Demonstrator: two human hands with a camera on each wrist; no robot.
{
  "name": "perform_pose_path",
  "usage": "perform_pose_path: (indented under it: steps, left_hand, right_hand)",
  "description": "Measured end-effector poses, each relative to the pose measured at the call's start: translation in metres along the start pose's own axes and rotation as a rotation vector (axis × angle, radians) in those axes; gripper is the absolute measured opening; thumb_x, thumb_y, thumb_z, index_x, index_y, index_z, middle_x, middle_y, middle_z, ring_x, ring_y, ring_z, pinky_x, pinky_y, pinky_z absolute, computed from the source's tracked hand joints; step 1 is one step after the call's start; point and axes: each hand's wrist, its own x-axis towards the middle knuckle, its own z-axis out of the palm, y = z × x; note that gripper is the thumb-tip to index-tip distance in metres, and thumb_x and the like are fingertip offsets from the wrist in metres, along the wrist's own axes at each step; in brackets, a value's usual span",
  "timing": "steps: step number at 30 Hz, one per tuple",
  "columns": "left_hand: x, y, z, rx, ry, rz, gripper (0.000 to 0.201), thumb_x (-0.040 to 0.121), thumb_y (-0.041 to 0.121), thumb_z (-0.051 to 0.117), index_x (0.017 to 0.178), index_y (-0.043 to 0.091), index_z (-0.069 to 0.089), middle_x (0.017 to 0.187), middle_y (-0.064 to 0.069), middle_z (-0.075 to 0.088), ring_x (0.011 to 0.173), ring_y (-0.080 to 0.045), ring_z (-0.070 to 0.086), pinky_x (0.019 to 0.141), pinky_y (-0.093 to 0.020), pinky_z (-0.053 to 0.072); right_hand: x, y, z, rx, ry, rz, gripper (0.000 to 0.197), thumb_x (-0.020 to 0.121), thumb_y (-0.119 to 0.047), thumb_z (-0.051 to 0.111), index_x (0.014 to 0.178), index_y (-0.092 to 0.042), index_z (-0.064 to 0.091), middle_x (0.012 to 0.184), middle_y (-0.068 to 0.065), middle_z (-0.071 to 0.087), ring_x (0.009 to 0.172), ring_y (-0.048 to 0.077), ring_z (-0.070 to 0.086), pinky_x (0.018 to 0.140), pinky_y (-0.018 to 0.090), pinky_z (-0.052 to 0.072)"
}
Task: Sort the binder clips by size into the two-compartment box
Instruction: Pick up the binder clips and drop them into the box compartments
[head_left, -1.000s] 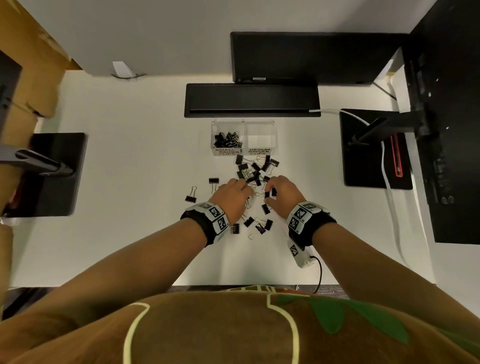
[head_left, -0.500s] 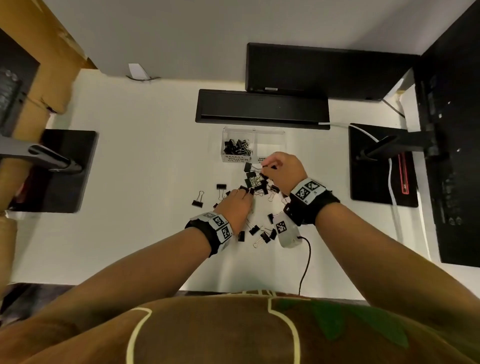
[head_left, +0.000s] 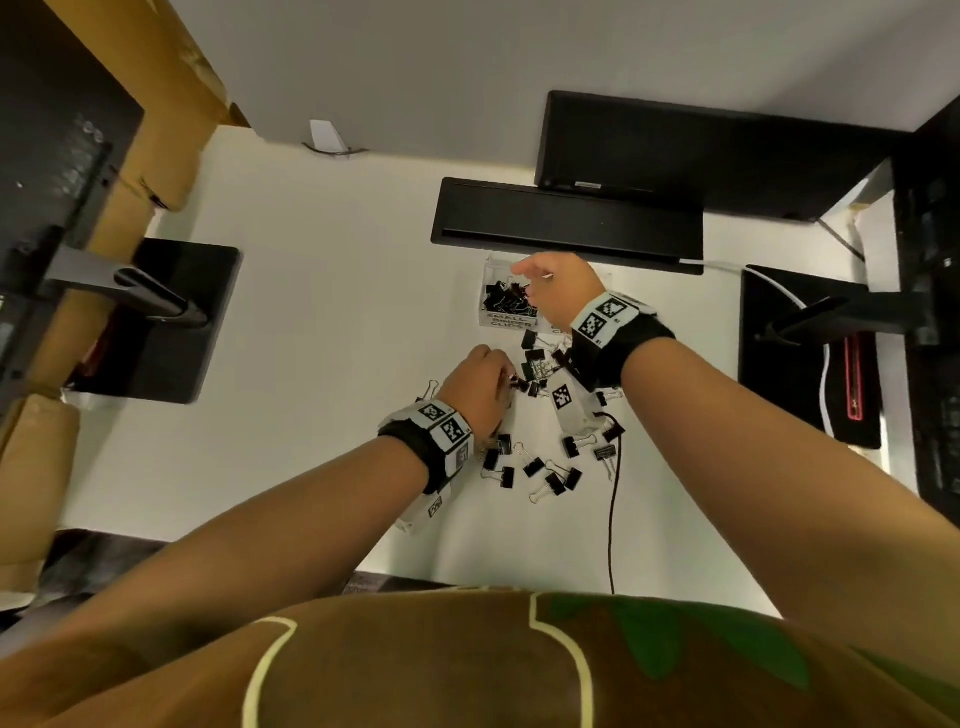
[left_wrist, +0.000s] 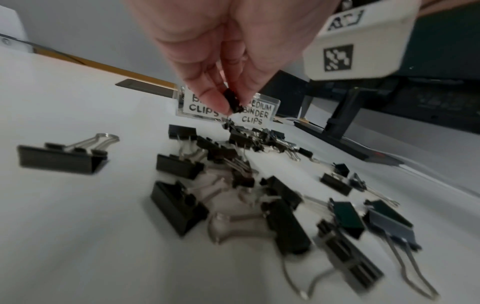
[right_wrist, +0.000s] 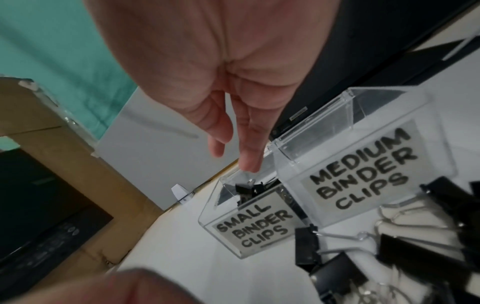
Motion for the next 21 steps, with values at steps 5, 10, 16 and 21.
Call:
perform_pose_path:
  steps: [5,10,16,21]
  left_hand:
    - [0.02,0.009,-0.025,-0.023,0.112,-0.046,0.018,0.096,0.015,0.039,0.106,0.012,0.053,0.096,-0.007,0.06,0.08,-0.023,0.058,0.074,-0.035,0.048]
    - [0.057,0.019,-0.042,-0.02,0.179,-0.026,0.014,0.096,0.01,0.04,0.105,0.01,0.05,0.1,-0.009,0.057,0.081,-0.023,0.057,0.074,-0.037,0.049]
    - [0.089,0.025,-0.049,0.083,0.126,-0.07,0.017,0.092,0.001,0.043,0.104,0.008,0.054,0.113,-0.013,0.055,0.094,-0.026,0.058,0.077,-0.031,0.045]
    - [0.074,0.029,-0.029,0.094,0.124,0.075,0.021,0.088,0.003,0.05,0.107,0.011,0.054,0.122,-0.009,0.042,0.088,-0.021,0.055,0.08,-0.032,0.051]
  right_hand:
    - [-0.025,0.024,-0.009,0.112,0.112,-0.001,0.026,0.093,-0.009,0.044,0.099,-0.017,0.068,0.103,0.001,0.066,0.091,0.015,0.06,0.08,0.028,0.052]
    - [-0.065,0.079,-0.009,0.254,0.205,0.183,0.027,0.088,-0.006,0.046,0.078,-0.021,0.066,0.078,-0.005,0.063,0.073,0.015,0.059,0.072,0.03,0.048]
    - [-0.108,0.125,0.012,-0.01,0.16,0.281,0.019,0.086,-0.005,0.052,0.096,-0.012,0.067,0.098,0.003,0.062,0.091,0.017,0.058,0.082,0.024,0.045]
    - [-0.118,0.135,0.019,-0.045,0.103,0.304,0.028,0.08,-0.018,0.07,0.106,-0.015,0.06,0.093,0.0,0.051,0.084,0.014,0.05,0.077,0.026,0.043]
